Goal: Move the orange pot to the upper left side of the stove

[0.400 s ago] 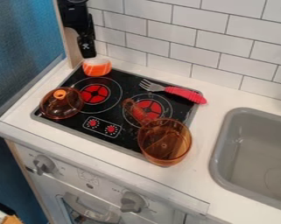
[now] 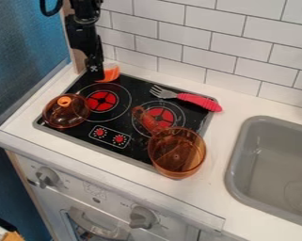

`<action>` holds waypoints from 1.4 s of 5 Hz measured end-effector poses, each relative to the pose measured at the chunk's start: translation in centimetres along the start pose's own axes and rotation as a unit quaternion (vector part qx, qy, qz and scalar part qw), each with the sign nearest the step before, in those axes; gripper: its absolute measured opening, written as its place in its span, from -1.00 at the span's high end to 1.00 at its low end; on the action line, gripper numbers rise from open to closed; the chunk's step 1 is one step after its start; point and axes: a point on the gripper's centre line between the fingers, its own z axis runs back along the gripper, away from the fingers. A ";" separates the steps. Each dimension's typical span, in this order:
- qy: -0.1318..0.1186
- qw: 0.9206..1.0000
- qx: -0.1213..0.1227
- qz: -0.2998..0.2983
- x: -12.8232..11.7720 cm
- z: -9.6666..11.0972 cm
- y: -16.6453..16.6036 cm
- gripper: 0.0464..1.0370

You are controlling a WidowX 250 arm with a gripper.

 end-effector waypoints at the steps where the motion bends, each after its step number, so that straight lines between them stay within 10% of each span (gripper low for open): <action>1: 0.006 1.000 -0.024 0.000 -0.3 2.1 0.4 -0.93; 5: 0.045 0.997 -0.051 -0.025 -8.6 7.3 11.7 -0.93; 7: 0.063 0.997 -0.011 -0.045 -10.9 6.9 18.5 -0.93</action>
